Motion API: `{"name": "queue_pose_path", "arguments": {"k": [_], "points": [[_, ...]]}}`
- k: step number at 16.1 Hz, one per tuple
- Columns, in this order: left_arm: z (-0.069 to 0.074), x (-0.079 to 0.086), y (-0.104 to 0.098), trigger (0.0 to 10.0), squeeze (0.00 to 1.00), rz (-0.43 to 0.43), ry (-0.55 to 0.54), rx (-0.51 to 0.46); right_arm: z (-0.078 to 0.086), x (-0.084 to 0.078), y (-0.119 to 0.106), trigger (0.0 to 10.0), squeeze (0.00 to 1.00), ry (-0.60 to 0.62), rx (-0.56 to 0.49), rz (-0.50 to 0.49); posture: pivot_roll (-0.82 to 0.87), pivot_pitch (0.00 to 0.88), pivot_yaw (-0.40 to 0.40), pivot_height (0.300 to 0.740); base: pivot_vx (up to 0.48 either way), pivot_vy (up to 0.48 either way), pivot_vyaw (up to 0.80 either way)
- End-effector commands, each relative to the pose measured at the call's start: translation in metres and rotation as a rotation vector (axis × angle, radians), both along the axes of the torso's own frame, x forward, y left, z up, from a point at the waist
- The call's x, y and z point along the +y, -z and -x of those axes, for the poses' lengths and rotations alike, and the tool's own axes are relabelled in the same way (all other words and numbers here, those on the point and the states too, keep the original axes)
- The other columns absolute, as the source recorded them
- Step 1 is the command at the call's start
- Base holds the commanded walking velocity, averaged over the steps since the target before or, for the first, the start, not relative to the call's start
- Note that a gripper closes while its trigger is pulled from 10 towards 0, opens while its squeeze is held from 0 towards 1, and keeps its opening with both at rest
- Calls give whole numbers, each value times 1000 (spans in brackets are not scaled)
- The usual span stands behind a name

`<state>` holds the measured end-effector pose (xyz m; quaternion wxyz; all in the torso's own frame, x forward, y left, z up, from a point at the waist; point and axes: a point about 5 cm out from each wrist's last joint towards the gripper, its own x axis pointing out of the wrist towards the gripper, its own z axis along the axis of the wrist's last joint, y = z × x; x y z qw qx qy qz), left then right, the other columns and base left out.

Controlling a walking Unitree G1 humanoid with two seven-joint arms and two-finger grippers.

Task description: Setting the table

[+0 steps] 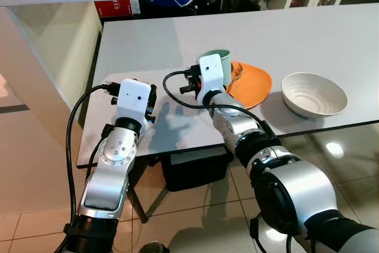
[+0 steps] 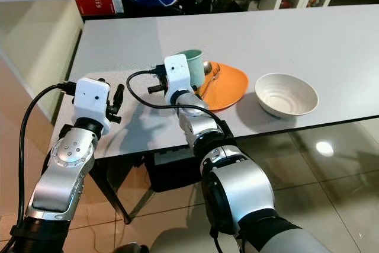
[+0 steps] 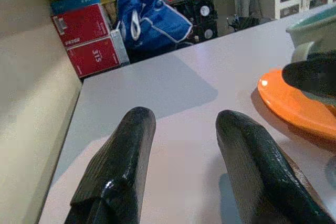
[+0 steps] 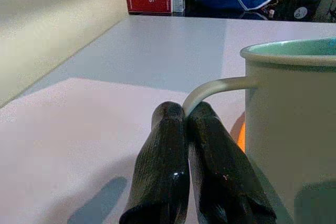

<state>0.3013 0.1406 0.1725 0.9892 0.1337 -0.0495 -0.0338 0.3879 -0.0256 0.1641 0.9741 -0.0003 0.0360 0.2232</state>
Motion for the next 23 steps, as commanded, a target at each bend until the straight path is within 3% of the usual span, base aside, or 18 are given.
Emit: {"name": "queue_pose_path", "arguments": {"k": [1,5,8,11,15,19,23], "points": [[2,5,-3,10000,0,14,-27,-7,-1,2,-6,10000,0,-9,-21,13,270,48,-1,740,0,480,0],[3,1,-3,10000,0,22,-17,-3,-2,8,-22,10000,0,-48,-117,3,261,50,-4,740,0,480,0],[2,-3,-3,10000,0,16,-3,0,-3,10,-26,10000,0,-62,-126,3,261,50,-4,740,0,475,0],[0,-8,-2,10000,0,-60,26,15,-3,7,-23,10000,0,-48,-121,9,241,49,5,740,457,0,0],[0,-10,1,10000,0,-61,39,32,-2,8,-22,10000,0,-49,-125,18,234,46,11,740,345,-330,0],[1,-7,-1,10000,0,-34,19,18,-5,2,-19,10000,0,11,-48,-72,239,45,11,740,83,0,0],[6,-3,1,10000,0,-37,1,22,-6,-10,-3,10000,0,103,35,-35,266,56,15,740,0,0,0]]}}
